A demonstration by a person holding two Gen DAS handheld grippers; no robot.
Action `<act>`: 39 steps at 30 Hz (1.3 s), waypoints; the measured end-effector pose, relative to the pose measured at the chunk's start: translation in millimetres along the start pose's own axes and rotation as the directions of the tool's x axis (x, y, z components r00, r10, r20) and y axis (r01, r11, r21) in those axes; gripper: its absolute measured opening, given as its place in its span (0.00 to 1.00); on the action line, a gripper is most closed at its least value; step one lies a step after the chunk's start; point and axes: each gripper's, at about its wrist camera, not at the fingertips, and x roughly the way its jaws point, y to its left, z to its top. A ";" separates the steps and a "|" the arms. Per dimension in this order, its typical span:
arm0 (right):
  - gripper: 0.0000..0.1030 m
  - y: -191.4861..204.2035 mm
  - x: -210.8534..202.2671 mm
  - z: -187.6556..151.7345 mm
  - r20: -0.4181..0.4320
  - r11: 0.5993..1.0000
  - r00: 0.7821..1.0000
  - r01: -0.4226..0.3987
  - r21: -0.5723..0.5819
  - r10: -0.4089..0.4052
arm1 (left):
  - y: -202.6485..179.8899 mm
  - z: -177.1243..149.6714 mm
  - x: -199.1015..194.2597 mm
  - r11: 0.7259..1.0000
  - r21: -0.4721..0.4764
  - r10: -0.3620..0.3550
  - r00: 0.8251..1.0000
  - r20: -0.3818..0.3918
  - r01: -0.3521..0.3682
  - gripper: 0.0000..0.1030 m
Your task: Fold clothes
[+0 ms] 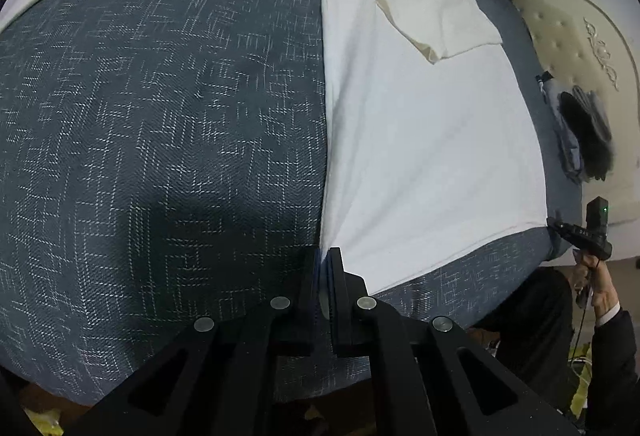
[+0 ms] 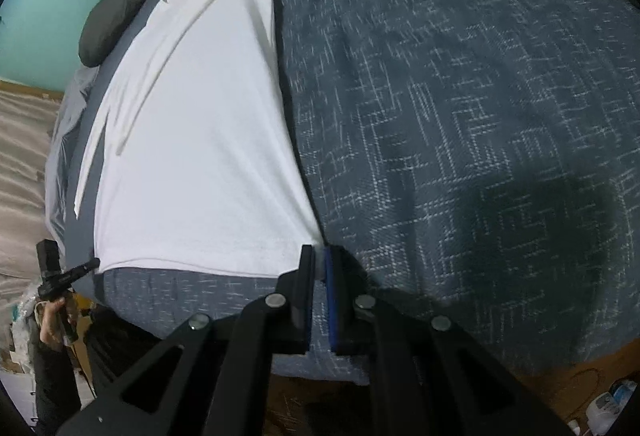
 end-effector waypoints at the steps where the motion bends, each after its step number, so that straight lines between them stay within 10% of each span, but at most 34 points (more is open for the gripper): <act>1: 0.05 0.0 -0.5 0.5 -0.001 1.000 1.000 -0.004 -0.004 0.004 | -2.2 1.3 1.2 1.000 0.001 0.000 1.000 0.000 0.000 0.04; 11: 0.07 11.7 -10.8 7.4 -0.004 0.999 0.999 -0.042 -0.018 0.042 | -13.3 4.0 7.4 1.000 0.008 -0.002 1.000 -0.011 0.002 0.06; 16: 0.08 24.8 -27.2 13.4 0.017 0.997 0.998 -0.061 -0.037 0.062 | -6.6 22.1 -6.3 1.000 -0.004 -0.001 1.000 0.026 0.001 0.23; 32: 0.08 40.0 -28.3 56.1 0.114 0.992 0.987 -0.106 -0.062 0.112 | -3.3 165.1 44.6 0.994 -0.109 -0.008 0.992 0.124 0.021 0.24; 39: 0.08 50.7 -12.4 68.7 0.101 0.989 0.986 -0.127 -0.070 0.133 | -3.4 184.2 44.8 0.998 -0.063 0.038 0.985 0.165 -0.028 0.00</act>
